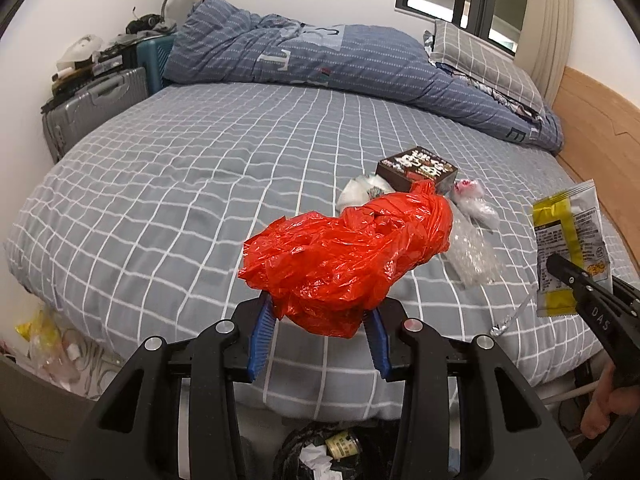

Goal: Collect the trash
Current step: 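Carry the red plastic bag and snack packet off the bed toward the floor bin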

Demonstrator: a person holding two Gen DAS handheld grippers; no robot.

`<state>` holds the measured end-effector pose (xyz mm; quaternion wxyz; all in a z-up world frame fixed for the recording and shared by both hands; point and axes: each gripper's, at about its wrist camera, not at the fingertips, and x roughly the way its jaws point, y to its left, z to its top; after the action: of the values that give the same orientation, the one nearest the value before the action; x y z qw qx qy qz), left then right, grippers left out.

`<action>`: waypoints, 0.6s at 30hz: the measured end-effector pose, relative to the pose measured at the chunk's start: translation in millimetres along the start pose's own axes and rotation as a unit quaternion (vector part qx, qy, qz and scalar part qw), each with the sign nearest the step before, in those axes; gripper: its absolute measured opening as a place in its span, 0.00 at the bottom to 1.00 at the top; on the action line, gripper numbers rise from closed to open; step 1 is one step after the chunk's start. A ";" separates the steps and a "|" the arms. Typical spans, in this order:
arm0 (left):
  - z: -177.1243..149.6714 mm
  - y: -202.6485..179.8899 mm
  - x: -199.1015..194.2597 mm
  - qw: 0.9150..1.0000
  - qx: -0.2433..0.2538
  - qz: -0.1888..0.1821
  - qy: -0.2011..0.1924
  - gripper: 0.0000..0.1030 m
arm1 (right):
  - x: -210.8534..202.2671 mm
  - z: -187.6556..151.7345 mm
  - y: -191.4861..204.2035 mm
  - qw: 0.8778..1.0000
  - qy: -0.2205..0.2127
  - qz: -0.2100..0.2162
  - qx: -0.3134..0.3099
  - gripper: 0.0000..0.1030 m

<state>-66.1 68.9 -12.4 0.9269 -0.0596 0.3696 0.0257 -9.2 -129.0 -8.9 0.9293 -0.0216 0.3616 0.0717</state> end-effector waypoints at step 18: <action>-52.6 -13.1 -35.1 0.999 0.015 -0.021 0.023 0.38 | -44.4 -60.6 8.0 1.000 0.027 -0.009 0.005 0.03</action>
<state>-126.2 49.0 -24.9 0.9193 -0.0536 0.3900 -0.0009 -83.3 -131.9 -23.5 0.9201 -0.0226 0.3862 0.0611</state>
